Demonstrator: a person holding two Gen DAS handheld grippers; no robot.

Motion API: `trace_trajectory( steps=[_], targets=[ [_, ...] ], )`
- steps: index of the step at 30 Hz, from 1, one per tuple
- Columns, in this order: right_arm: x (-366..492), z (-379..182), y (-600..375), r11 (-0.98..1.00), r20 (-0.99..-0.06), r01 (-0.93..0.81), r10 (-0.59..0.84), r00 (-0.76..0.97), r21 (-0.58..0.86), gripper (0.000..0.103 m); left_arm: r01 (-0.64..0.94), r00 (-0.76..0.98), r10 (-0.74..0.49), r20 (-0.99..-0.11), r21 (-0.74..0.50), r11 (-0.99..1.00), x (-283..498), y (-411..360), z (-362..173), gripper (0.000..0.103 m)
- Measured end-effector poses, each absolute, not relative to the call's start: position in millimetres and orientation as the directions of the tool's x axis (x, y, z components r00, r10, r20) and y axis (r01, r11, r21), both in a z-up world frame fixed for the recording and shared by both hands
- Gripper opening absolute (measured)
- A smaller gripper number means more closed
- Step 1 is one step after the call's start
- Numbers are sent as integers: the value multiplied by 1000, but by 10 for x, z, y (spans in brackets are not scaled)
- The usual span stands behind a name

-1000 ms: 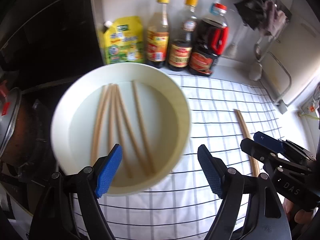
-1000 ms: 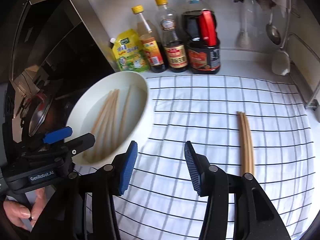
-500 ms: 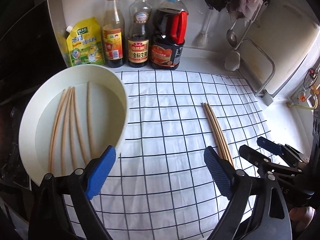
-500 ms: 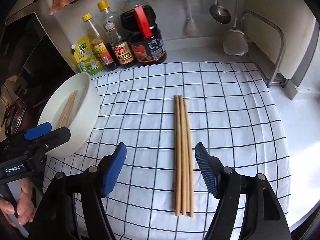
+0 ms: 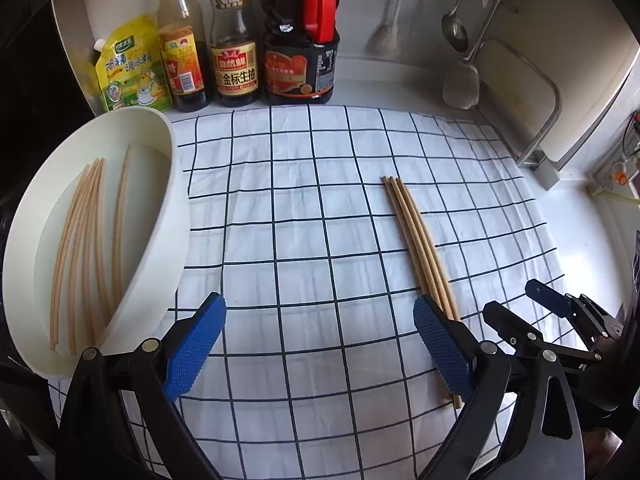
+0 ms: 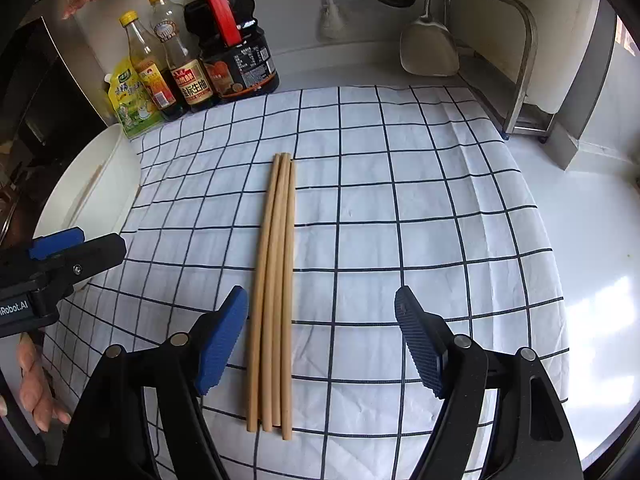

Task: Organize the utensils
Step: 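Move both open tools back over the remaining chopstick bundle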

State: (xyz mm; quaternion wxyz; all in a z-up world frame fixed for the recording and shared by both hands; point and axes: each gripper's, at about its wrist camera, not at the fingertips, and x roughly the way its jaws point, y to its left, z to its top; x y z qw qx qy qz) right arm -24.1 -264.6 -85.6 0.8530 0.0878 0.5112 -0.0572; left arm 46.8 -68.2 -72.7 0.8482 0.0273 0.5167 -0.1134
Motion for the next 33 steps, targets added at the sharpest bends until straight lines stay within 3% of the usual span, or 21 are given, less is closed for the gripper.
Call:
trace_trajectory(
  steps=[10,33],
  targets=[
    [-216,-1122,-2709,981,-895,179,-12,446,76,72,166,429,-91,-899,-21,986,514,-711,-1039,93],
    [-160,-1238,-2652,994,-902,110,-58,428,-11,72,187,399,-165,-902,-96,978,457,-825,-1120,93]
  ],
)
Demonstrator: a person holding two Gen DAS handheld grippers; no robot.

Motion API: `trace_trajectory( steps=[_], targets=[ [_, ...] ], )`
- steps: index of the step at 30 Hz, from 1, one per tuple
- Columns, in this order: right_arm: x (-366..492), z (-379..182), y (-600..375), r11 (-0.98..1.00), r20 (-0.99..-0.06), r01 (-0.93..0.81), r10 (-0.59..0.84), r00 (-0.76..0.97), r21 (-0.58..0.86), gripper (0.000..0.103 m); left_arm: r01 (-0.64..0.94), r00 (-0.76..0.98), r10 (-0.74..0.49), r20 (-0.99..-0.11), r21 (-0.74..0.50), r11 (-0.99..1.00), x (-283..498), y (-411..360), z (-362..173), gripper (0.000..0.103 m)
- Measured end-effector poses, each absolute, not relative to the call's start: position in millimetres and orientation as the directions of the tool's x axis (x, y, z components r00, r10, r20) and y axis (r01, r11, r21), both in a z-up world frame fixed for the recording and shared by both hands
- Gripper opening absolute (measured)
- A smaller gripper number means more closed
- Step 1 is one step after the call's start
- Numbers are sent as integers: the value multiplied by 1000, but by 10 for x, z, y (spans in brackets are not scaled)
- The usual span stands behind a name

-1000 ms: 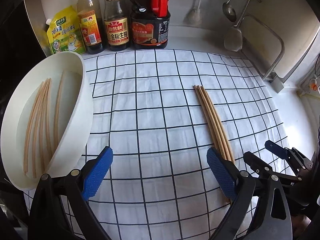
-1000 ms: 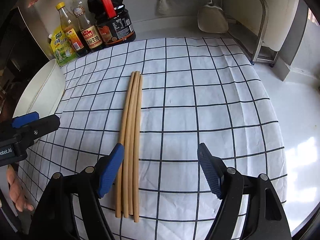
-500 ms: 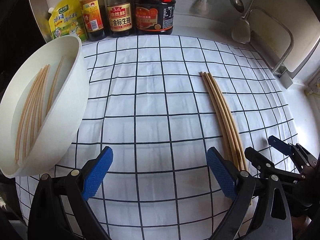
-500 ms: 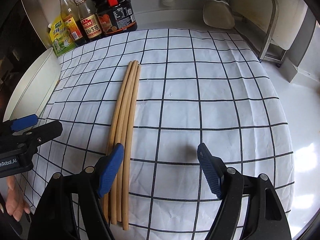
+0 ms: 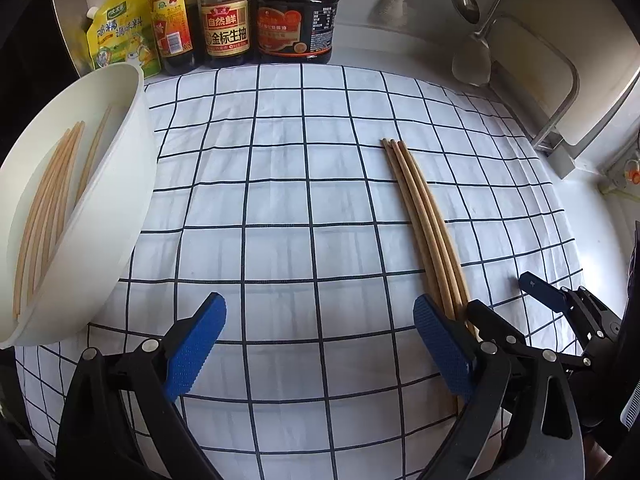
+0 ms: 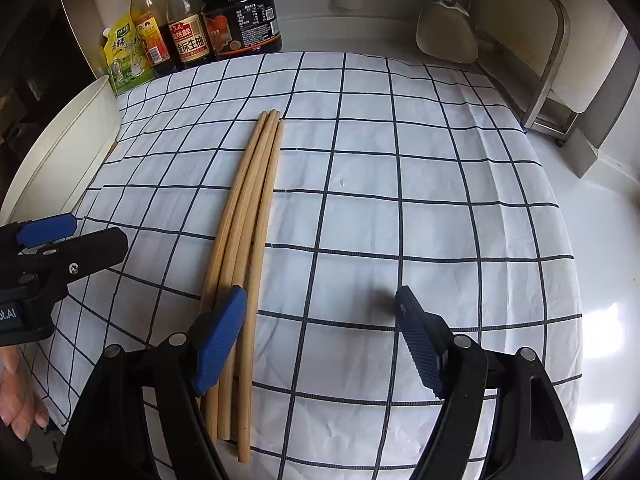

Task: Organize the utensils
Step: 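Move both open tools back over the remaining chopstick bundle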

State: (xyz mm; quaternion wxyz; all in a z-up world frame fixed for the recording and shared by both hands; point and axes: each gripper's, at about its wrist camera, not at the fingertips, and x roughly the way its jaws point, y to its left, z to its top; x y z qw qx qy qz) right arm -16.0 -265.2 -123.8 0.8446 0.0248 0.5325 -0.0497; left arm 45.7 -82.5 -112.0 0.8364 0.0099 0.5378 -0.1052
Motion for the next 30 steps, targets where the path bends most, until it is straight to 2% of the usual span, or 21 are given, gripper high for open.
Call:
trace_trajectory(
  steps=[16,30],
  targets=[
    [-227,-1214,-2871,988,-886,149,-98,454,-33,72,234,386,-214,-897,-129,964,447,-1075,-1211,93],
    [-369,-1206,-3038,985,-878,172,-93,469,-12,72,267,368,-187,-911,-89,960,499,-1312,-1439,93]
  ],
)
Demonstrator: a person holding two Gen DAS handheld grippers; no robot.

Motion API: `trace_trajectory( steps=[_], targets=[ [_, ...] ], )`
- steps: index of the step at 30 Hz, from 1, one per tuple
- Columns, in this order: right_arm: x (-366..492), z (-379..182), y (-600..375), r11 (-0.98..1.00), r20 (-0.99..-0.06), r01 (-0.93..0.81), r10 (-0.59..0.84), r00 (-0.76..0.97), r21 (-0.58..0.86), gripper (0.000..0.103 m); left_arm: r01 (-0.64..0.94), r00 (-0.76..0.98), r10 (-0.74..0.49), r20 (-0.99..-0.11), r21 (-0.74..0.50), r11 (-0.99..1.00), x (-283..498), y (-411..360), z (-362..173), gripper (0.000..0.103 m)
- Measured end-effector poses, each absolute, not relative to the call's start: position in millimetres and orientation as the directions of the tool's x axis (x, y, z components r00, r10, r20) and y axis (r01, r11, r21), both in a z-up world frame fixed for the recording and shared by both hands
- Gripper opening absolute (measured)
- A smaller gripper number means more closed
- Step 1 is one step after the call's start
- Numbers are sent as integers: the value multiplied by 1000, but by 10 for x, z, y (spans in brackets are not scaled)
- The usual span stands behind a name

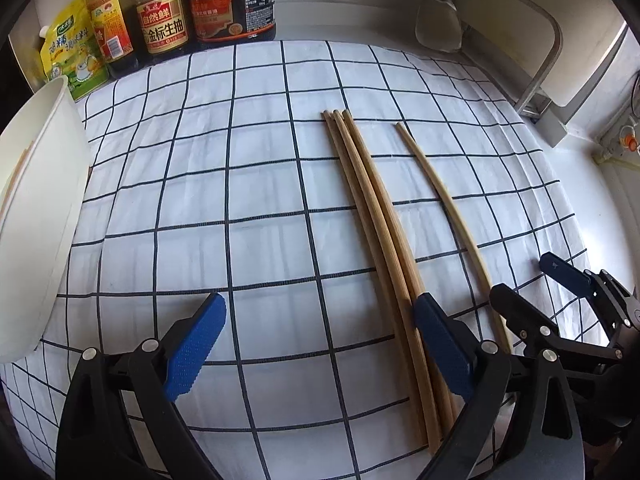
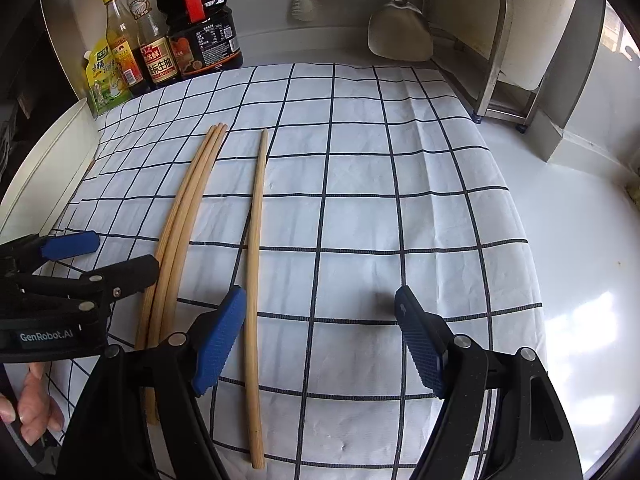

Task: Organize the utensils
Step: 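Move both open tools back over the remaining chopstick bundle, then grasp another chopstick with the left tool while the right tool grasps one too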

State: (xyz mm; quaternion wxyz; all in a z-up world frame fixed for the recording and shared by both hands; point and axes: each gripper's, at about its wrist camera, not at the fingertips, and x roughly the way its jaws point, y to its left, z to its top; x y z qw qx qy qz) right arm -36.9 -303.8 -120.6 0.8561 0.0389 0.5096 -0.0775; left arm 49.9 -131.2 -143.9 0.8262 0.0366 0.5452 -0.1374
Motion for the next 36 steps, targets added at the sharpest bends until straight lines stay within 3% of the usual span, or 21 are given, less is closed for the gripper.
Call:
trace_trajectory(
  steps=[36],
  targets=[
    [-270,-1230,-2906,990,-878,136,-97,470,-37,72,177,413,-89,-906,-15,984,478,-984,-1471,97]
  ],
)
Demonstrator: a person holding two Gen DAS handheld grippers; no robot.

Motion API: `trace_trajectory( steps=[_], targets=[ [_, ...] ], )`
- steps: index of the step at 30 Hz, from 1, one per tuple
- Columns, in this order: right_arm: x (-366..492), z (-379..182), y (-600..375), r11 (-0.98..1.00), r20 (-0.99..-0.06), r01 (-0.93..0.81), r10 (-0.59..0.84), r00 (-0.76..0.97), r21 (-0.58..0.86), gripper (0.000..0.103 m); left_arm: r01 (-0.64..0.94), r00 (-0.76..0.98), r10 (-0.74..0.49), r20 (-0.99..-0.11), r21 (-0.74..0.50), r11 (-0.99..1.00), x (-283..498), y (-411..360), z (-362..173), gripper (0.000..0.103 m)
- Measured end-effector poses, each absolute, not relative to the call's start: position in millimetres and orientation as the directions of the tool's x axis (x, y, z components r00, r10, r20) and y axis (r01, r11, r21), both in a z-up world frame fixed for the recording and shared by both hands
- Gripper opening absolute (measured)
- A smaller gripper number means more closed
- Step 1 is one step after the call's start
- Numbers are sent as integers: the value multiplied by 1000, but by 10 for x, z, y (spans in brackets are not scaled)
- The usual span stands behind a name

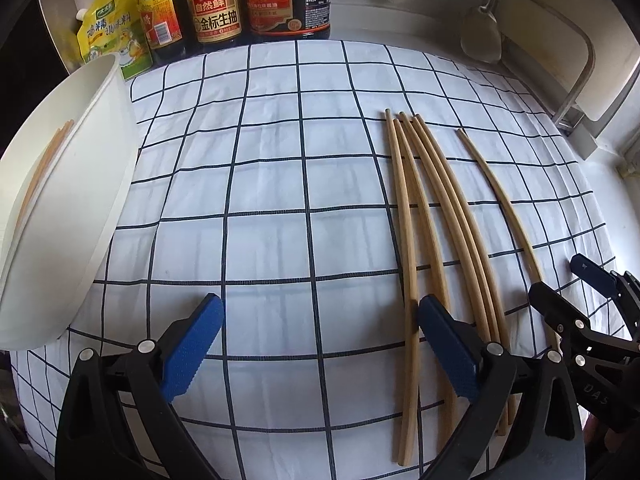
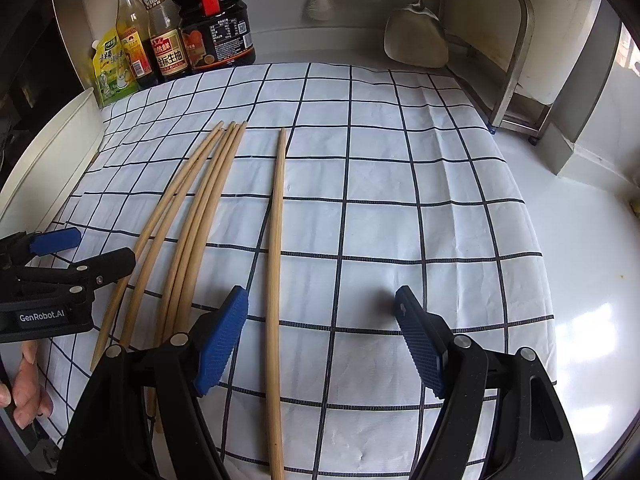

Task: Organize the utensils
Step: 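Grasp another chopstick with the left tool while the right tool grasps one too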

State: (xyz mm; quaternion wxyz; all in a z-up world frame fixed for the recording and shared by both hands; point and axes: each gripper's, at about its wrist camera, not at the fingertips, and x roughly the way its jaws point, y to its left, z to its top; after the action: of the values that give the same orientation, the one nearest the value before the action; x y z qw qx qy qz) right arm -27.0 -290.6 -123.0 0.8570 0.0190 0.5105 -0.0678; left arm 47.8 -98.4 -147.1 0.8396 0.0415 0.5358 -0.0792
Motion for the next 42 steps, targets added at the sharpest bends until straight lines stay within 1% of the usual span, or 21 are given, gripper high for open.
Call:
trace_trajectory(
  steps=[2,5,9,11,13,14,15,16,17,19,20,21,22,23,24,25,26,28,33,36,42],
  targets=[
    [-271,-1235,-2897,990,-875,132,-106,472,-48,72,169,409,-50,-911,22,985,484,-1006,-1500,97],
    [-253,-1252,-2860,990,-868,120,-125,481,-76,72,159,417,-45,-908,24,987,496,-990,-1497,97],
    [-219,-1257,-2849,991,-861,112,-120,494,-74,71,164,429,-27,-903,48,985,519,-1021,-1478,97],
    [-210,-1254,-2829,992,-858,101,-114,501,-73,67,175,433,-23,-901,59,983,535,-1049,-1464,95],
    [-197,-1247,-2805,994,-859,80,-102,502,-72,62,191,426,-50,-903,36,981,532,-1068,-1442,84],
    [-191,-1244,-2799,995,-860,72,-97,501,-71,62,199,422,-66,-904,21,980,536,-1075,-1434,81],
    [-188,-1244,-2793,995,-861,66,-93,500,-69,59,205,422,-72,-904,17,979,545,-1096,-1426,75],
    [-186,-1240,-2781,996,-862,58,-88,499,-68,54,214,424,-78,-902,15,977,542,-1118,-1415,69],
    [-185,-1236,-2769,996,-863,50,-85,498,-69,50,221,425,-83,-901,15,975,539,-1138,-1405,66],
    [-176,-1230,-2737,997,-867,34,-75,493,-67,36,233,425,-93,-900,9,972,519,-1168,-1401,55],
    [-170,-1228,-2721,998,-869,23,-68,490,-65,31,239,424,-97,-900,8,971,512,-1186,-1396,53],
    [-167,-1226,-2703,998,-871,12,-64,488,-67,20,247,422,-104,-900,4,969,516,-1202,-1391,48],
    [-164,-1224,-2691,997,-871,9,-66,486,-71,11,256,423,-107,-900,5,967,512,-1220,-1384,40],
    [-162,-1223,-2688,997,-872,9,-68,484,-73,8,262,422,-110,-900,5,965,504,-1229,-1381,35],
    [-162,-1223,-2696,998,-873,14,-65,483,-67,7,274,420,-114,-900,6,962,494,-1251,-1373,25],
    [-160,-1223,-2715,998,-875,21,-57,482,-54,7,281,418,-116,-901,7,960,481,-1260,-1376,17],
    [-159,-1221,-2733,999,-875,29,-50,481,-41,7,290,416,-116,-902,10,957,477,-1279,-1374,16],
    [-151,-1218,-2759,999,-878,49,-41,476,-20,7,305,405,-129,-905,1,952,489,-1281,-1379,7],
    [-170,-1180,-2850,992,-883,108,2,469,60,6,298,371,-141,-918,-26,954,540,-1195,-1345,7],
    [-208,-1109,-2890,985,-879,141,22,476,100,6,305,383,-143,-913,-21,952,530,-1124,-1251,7],
    [-251,-915,-2823,978,-866,166,24,499,123,6,309,409,-161,-898,-30,951,508,-922,-997,7]
  ],
)
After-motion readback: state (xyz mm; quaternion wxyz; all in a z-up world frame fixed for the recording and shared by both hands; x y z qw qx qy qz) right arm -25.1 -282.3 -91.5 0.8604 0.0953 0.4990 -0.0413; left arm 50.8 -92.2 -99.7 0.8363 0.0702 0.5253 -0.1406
